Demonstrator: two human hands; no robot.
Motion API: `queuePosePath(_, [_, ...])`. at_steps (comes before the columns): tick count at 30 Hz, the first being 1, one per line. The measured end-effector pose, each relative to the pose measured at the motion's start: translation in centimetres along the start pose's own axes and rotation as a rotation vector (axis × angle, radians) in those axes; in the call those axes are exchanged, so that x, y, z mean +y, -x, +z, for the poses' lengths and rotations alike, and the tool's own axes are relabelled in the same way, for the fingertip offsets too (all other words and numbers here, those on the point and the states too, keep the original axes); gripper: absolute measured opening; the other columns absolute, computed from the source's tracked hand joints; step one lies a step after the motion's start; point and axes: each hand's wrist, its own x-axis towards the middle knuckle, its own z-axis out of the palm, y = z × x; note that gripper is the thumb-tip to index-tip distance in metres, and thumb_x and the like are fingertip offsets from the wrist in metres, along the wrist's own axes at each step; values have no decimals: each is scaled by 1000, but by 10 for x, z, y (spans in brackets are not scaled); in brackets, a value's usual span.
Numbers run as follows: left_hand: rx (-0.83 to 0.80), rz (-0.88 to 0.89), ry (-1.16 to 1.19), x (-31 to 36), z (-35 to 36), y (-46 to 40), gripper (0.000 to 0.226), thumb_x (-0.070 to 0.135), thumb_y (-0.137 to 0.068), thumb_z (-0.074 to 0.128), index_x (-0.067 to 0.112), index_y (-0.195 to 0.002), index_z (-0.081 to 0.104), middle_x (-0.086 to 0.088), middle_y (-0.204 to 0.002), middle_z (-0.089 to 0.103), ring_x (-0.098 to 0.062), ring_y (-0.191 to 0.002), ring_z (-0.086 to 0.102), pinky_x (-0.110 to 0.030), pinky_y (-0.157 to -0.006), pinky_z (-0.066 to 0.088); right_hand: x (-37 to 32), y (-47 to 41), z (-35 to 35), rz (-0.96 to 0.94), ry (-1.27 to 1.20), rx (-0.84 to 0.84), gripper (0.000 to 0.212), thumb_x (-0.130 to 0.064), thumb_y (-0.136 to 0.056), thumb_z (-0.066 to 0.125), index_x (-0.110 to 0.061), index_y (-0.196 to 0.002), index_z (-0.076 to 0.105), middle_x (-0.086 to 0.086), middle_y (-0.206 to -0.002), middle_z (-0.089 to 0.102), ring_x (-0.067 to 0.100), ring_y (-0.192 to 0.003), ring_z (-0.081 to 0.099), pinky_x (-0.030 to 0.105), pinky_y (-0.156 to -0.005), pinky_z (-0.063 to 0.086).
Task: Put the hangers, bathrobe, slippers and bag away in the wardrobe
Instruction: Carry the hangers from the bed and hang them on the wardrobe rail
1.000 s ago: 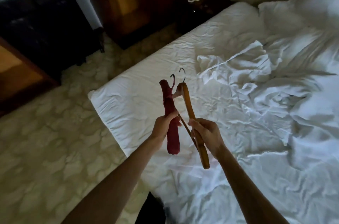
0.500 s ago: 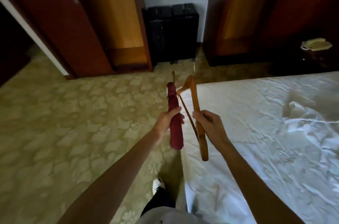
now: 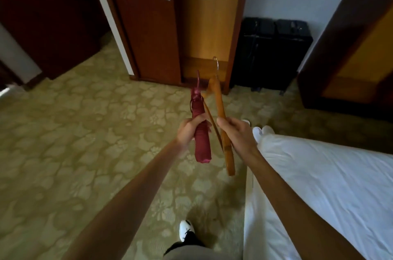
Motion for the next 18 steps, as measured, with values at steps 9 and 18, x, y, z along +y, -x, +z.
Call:
queuePosePath(9, [4, 15, 14, 78, -84, -138, 39, 43, -91, 66, 5, -91, 75, -11, -84, 73, -18, -77, 69, -26, -77, 54, -49, -167, 69, -46, -18, 14, 35, -41, -94, 66, -9, -81, 70, -9, -60, 57, 4, -58, 54, 14, -54, 41])
queuePosePath(18, [-31, 57, 1, 149, -123, -331, 45, 47, -88, 68, 4, -102, 72, -10, -87, 73, -18, -78, 69, -33, -84, 53, -65, -367, 96, -66, -72, 48, 37, -39, -94, 66, -3, -87, 72, -1, -70, 64, 2, -62, 58, 10, -55, 43])
